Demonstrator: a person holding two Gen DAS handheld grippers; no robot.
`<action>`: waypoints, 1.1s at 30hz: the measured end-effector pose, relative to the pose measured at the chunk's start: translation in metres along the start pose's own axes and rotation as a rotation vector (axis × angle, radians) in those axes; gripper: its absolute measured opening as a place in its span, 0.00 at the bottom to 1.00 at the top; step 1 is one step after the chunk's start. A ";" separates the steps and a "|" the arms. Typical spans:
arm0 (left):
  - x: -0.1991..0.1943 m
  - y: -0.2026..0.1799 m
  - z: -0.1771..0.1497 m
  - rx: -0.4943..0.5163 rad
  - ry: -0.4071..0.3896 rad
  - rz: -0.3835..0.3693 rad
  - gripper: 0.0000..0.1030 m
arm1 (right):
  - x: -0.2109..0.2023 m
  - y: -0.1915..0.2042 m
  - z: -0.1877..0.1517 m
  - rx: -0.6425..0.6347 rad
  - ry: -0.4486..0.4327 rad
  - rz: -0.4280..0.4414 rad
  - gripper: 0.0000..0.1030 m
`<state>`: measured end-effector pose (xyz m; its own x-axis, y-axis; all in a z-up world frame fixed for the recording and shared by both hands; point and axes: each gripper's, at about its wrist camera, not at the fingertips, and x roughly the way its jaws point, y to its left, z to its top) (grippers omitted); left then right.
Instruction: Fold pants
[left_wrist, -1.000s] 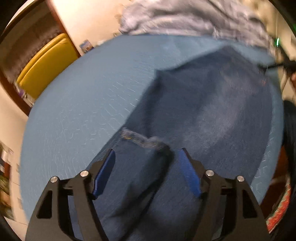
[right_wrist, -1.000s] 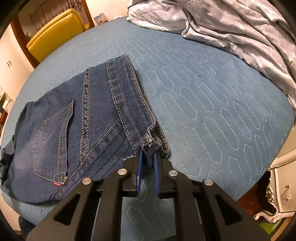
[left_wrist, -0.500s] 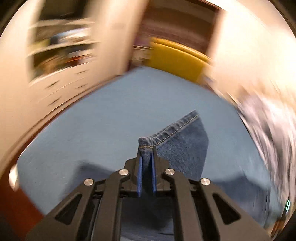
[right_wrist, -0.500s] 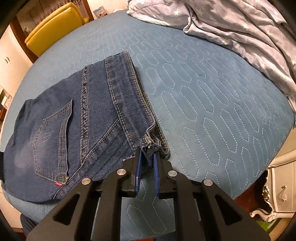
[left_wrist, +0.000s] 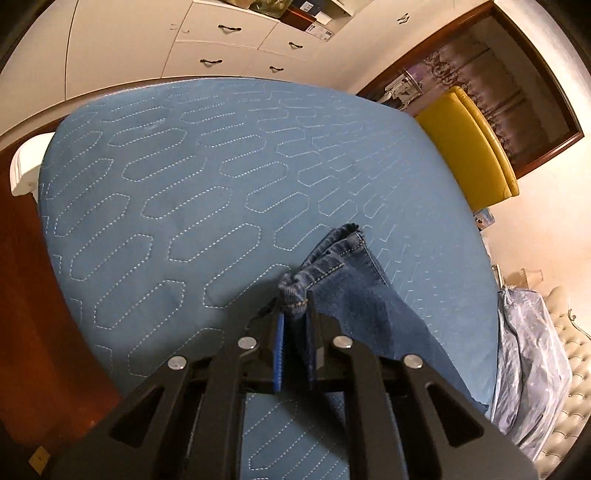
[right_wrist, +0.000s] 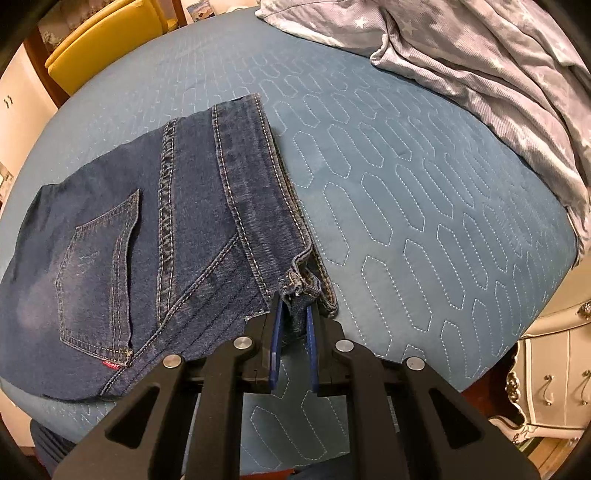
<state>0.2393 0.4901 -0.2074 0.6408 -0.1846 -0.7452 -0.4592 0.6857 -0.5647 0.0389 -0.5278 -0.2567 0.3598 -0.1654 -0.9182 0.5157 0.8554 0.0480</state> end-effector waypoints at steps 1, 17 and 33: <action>0.003 0.003 0.001 -0.007 0.011 0.001 0.21 | 0.000 0.000 0.000 0.001 -0.001 0.000 0.09; 0.027 -0.062 0.055 0.289 0.122 0.064 0.40 | 0.001 0.007 -0.002 -0.015 -0.003 -0.031 0.10; 0.031 -0.105 0.058 0.623 0.125 0.032 0.13 | 0.001 0.012 -0.004 -0.027 -0.014 -0.058 0.10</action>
<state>0.3433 0.4529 -0.1503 0.5392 -0.2123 -0.8150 -0.0083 0.9663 -0.2572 0.0420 -0.5151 -0.2584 0.3410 -0.2219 -0.9135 0.5149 0.8571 -0.0160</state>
